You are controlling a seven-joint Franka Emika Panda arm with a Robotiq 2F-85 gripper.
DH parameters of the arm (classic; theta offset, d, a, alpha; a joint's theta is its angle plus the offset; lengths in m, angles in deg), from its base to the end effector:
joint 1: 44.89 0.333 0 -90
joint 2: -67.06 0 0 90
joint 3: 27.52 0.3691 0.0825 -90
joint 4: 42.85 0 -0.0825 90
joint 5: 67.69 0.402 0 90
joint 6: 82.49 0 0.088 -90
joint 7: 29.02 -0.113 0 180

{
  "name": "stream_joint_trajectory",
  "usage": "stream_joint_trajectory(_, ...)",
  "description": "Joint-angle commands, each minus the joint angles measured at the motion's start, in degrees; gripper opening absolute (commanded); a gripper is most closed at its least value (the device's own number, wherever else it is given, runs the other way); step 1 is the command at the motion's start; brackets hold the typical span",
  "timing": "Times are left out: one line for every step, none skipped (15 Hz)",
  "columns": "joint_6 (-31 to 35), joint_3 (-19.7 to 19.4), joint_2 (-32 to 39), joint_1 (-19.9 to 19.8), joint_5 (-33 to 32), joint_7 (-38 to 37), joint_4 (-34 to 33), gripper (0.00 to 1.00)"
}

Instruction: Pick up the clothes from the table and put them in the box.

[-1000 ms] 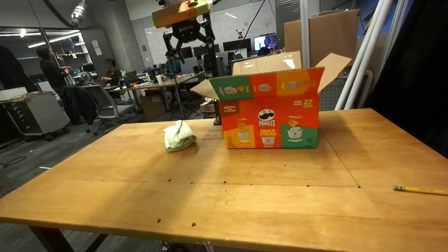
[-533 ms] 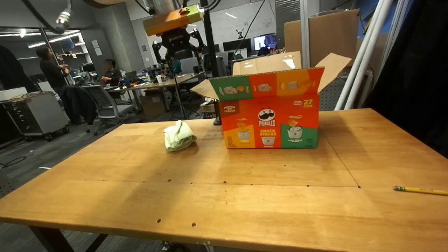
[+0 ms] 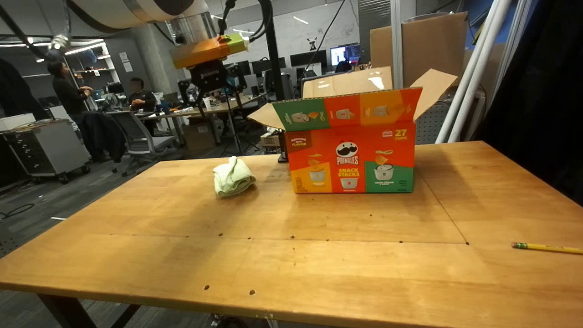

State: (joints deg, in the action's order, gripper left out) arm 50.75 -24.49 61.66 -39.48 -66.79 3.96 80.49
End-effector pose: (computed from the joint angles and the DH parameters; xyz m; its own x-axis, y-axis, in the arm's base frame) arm 0.5497 0.0827 0.5069 0.7258 0.6498 0.2261 0.6369 -0.7588 0.1361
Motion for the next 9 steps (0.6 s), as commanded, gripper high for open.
stream_joint_trajectory(-0.1, 1.4, -3.4, 1.7, -1.0, 2.7, 2.5, 1.0)
stream_joint_trajectory(-0.1, 1.7, -3.7, 2.2, -0.8, 3.4, 2.7, 1.0)
stream_joint_trajectory(0.0, 1.8, -4.1, 2.6, -0.3, 4.8, 3.2, 1.0)
stream_joint_trajectory(0.1, 1.7, -4.4, 2.9, 0.3, 6.4, 3.8, 1.0)
stream_joint_trajectory(0.3, 1.5, -4.7, 3.1, 0.6, 8.0, 4.3, 1.0)
stream_joint_trajectory(0.4, 1.2, -4.9, 3.2, 0.8, 9.3, 4.9, 1.0)
stream_joint_trajectory(0.4, 1.0, -5.0, 3.2, 0.8, 10.5, 5.3, 1.0)
stream_joint_trajectory(0.6, 0.8, -4.8, 3.1, 0.9, 11.5, 5.6, 1.0)
stream_joint_trajectory(0.5, 0.6, -4.7, 3.0, 0.9, 12.2, 5.8, 1.0)
